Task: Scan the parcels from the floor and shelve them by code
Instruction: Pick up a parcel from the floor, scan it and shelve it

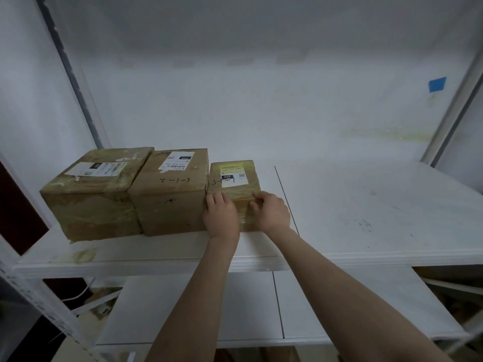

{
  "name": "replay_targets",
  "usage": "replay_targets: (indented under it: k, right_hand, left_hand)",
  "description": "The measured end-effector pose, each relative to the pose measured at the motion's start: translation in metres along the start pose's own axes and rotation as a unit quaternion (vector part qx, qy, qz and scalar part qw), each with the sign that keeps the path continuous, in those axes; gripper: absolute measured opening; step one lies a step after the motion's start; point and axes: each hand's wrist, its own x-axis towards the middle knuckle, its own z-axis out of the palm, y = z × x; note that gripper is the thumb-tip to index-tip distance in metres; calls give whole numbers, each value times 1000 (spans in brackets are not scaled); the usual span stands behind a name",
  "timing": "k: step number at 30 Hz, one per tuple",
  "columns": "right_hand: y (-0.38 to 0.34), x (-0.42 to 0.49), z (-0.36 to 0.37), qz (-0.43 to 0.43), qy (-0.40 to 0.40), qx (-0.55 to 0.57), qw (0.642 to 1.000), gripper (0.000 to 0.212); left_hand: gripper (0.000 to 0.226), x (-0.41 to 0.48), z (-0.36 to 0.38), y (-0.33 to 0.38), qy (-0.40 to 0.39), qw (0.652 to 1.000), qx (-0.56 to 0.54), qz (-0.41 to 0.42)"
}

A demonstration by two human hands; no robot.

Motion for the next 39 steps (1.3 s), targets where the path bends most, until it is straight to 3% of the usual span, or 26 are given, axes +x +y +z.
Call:
replay_targets:
  k: [4,7,14,20,24,30,39]
  right_hand:
    - [19,-10,-1,-13,-37,176,984,45]
    - [39,-25,-6,-28,-23,218,975,45]
    - [111,-73,-35,54,147,286,946,25]
    - [213,-142,-105,194,321,211,902,19]
    - [293,-211,-142,313,384,177,850,15]
    - [411,-308,-176,460,386,139,787,9]
    - [603,-400,-267,549,335,145,751,8]
  left_hand:
    - [40,5,-14,8,-79,995,-45,-30]
    - [45,-10,-32,27,-71,996,-51,-10]
    - [48,-67,-24,113,-73,965,-214,136]
    - [46,-141,-3,215,-159,908,-265,284]
    - [45,-216,15,283,-232,863,-260,366]
    - [41,-326,50,370,-357,799,-197,442]
    - [44,-461,107,542,-464,762,-102,440]
